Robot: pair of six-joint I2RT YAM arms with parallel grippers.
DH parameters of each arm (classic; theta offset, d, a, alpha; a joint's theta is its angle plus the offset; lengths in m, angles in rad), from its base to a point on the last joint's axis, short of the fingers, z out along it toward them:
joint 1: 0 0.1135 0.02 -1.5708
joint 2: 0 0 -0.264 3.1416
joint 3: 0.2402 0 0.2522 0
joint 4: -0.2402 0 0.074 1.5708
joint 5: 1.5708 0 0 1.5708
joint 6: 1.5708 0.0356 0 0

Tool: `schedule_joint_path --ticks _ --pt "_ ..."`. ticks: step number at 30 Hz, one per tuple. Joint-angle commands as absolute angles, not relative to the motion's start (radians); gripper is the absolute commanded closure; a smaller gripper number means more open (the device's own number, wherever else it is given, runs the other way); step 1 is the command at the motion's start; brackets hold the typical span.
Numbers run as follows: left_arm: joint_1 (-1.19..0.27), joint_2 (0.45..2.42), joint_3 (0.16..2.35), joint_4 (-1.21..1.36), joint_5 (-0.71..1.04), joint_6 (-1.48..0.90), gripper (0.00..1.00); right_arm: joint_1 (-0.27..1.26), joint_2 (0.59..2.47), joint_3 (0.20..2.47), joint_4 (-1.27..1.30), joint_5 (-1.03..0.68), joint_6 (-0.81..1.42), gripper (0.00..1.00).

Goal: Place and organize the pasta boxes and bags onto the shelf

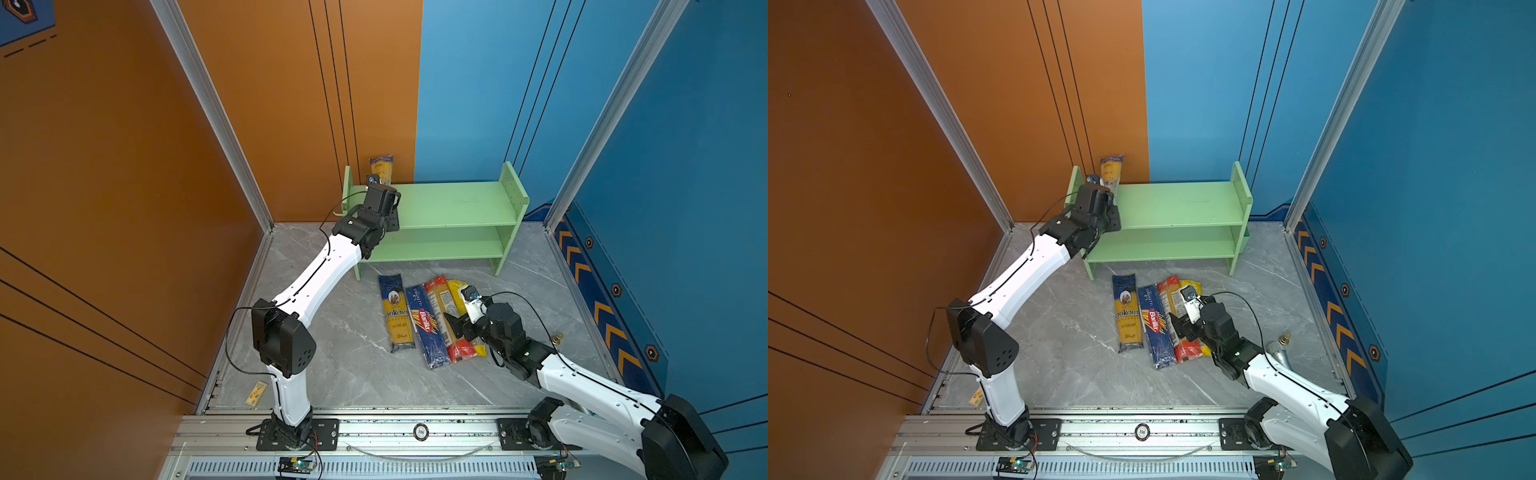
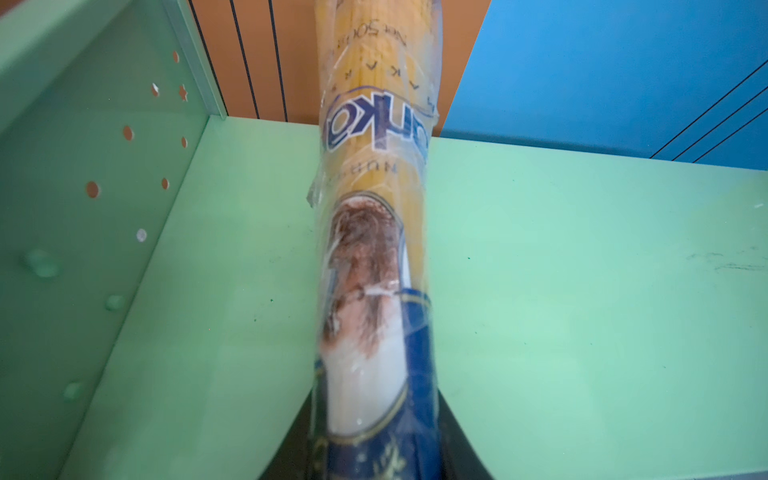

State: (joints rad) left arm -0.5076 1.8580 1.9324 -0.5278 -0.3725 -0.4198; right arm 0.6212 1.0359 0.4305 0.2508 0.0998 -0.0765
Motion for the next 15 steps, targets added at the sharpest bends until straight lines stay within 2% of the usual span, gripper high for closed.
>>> schedule_joint_path --ticks 1,15 --pt "-0.498 1.858 1.947 -0.424 -0.364 -0.432 0.79 0.616 1.028 0.417 0.278 0.082 -0.058 0.09" --pt "-0.495 1.854 1.927 -0.423 -0.360 -0.440 0.73 0.612 1.020 0.408 0.289 0.081 -0.057 0.08"
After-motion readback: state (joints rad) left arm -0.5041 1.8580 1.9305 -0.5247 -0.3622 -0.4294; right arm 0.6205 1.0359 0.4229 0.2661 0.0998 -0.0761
